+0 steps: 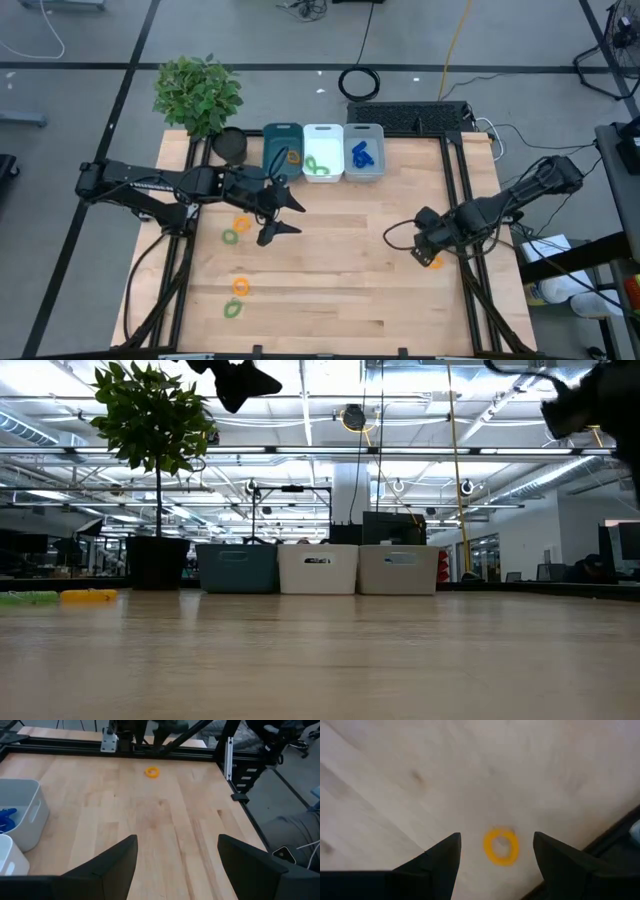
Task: Sort spring keychains
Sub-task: Put the yellow spring keychain in the blue bin
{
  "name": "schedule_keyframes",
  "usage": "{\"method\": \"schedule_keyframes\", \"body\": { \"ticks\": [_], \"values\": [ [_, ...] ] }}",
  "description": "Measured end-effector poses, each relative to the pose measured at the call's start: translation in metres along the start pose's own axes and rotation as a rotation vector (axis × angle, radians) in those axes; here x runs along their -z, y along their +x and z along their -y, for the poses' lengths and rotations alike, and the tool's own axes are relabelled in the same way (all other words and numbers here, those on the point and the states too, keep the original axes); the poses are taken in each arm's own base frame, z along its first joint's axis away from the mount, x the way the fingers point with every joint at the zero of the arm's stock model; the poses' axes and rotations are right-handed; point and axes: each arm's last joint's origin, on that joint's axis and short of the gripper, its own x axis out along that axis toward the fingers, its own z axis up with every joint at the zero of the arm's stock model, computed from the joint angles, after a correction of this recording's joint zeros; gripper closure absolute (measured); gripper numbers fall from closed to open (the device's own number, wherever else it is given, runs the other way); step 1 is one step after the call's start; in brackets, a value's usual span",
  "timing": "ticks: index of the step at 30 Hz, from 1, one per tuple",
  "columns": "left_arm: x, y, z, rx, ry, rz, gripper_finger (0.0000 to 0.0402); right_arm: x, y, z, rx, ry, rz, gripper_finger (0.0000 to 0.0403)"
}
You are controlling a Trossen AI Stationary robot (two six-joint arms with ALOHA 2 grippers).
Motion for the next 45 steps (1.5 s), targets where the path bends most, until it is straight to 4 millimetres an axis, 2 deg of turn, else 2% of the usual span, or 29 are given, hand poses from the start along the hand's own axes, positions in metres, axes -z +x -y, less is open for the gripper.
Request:
{"method": "schedule_keyframes", "body": {
  "ticks": [5, 9, 14, 19, 25, 31, 36, 42, 45],
  "values": [
    [0.0, 0.0, 0.0, 0.0, 0.0, 0.0, 0.0117, 0.011, 0.033, 0.004, -0.006, 0.037, -0.098, 0.0166],
    [0.0, 0.0, 0.0, -0.001, 0.018, 0.0, 0.0117, 0.019, 0.051, 0.004, -0.042, 0.086, -0.112, 0.0179],
    [0.0, 0.0, 0.0, -0.001, 0.02, -0.001, 0.0117, 0.028, 0.065, 0.001, -0.095, 0.133, -0.131, 0.0199],
    [0.0, 0.0, 0.0, -0.001, 0.019, -0.002, 0.0117, 0.039, 0.078, -0.001, -0.131, 0.154, -0.139, 0.0201],
    [0.001, 0.0, 0.0, 0.0, -0.001, -0.008, 0.0117, 0.048, 0.097, 0.007, -0.014, 0.166, -0.154, 0.0202],
    [0.001, 0.0, 0.0, 0.0, -0.007, -0.008, 0.0117, 0.05, 0.106, 0.006, 0.003, 0.133, -0.173, 0.0209],
    [0.001, 0.0, 0.0, 0.0, -0.009, -0.008, 0.0117, 0.051, 0.107, 0.007, 0.02, 0.13, -0.177, 0.0262],
    [0.001, 0.0, 0.0, 0.0, -0.02, -0.008, 0.0117, 0.05, 0.108, 0.007, 0.013, 0.106, -0.161, 0.0376],
    [0.001, 0.0, 0.0, 0.0, -0.034, -0.01, 0.0117, 0.049, 0.106, 0.004, -0.003, 0.047, -0.132, 0.0391]
  ]
}}
